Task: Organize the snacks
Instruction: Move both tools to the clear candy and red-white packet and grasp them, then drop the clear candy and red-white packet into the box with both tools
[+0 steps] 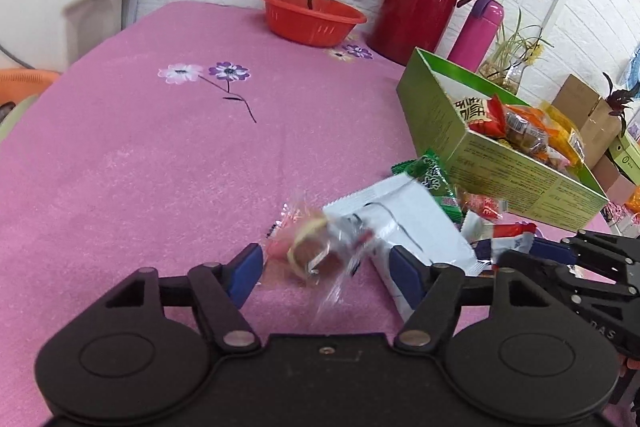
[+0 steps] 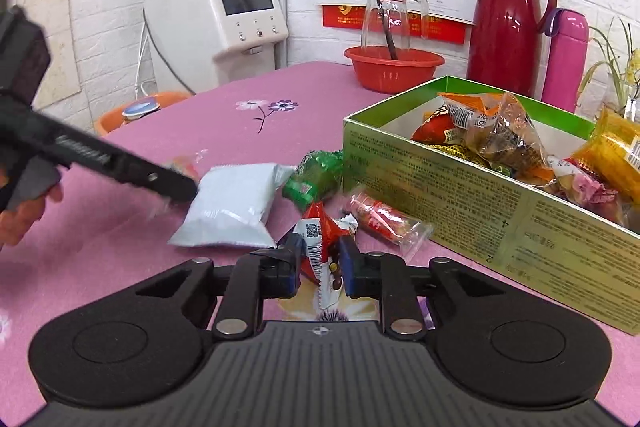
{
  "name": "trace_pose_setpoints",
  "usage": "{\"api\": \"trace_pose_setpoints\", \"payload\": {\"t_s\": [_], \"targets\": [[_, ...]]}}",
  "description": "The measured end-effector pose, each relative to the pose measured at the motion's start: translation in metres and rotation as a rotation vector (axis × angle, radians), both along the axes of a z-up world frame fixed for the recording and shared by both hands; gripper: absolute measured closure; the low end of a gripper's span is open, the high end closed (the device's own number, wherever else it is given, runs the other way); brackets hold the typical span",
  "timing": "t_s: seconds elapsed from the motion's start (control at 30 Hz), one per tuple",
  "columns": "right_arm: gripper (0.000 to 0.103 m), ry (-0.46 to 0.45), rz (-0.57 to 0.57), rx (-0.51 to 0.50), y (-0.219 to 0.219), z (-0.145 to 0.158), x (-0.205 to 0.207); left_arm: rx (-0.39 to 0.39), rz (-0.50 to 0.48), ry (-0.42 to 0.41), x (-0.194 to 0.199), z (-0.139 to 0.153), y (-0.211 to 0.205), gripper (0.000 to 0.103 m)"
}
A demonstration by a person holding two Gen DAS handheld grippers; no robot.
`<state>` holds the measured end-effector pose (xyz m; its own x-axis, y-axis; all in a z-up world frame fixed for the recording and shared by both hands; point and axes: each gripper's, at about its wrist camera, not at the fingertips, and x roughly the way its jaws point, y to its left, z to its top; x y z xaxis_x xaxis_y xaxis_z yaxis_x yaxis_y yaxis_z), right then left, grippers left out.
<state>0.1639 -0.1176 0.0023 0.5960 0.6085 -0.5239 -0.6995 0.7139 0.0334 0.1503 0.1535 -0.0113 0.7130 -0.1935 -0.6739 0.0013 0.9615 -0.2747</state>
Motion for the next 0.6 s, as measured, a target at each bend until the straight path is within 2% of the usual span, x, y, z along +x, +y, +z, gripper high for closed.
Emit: {"api": "trace_pose_setpoints", "payload": {"t_s": [0.07,0.13,0.2,0.23,0.27,0.43,0.5,0.53,0.57,0.6], "targets": [[0.054,-0.013,0.002,-0.006,0.003,-0.001,-0.001,0.021,-0.009,-0.009,-0.002,0.0,0.0,0.067],[0.043,-0.017,-0.002,-0.012,0.006,-0.002,0.002,0.019,-0.013,-0.009,-0.004,0.0,0.001,0.067],[0.031,-0.016,-0.012,-0.017,0.011,-0.004,0.006,0.015,-0.003,-0.009,-0.005,0.0,0.002,0.058],[0.018,-0.017,-0.017,-0.019,0.012,-0.005,0.008,0.018,0.008,-0.008,-0.005,0.0,0.003,0.036],[0.008,-0.018,-0.021,-0.022,0.014,-0.006,0.011,0.025,0.025,-0.005,-0.004,0.0,0.003,0.025],[0.008,-0.003,-0.028,-0.048,0.022,-0.012,0.021,0.043,0.044,-0.015,0.003,-0.001,0.004,0.026],[0.014,0.031,-0.025,-0.063,0.024,-0.015,0.025,0.084,0.039,-0.029,0.005,-0.002,0.001,0.032],[0.039,0.043,-0.027,-0.042,0.021,-0.014,0.025,0.117,0.032,-0.034,0.004,-0.003,-0.002,0.045],[0.047,0.047,-0.028,-0.038,0.02,-0.013,0.024,0.151,0.025,-0.039,0.003,-0.003,-0.005,0.068],[0.047,0.053,-0.028,-0.042,0.02,-0.013,0.022,0.172,0.014,-0.043,0.002,-0.003,-0.007,0.079]]}}
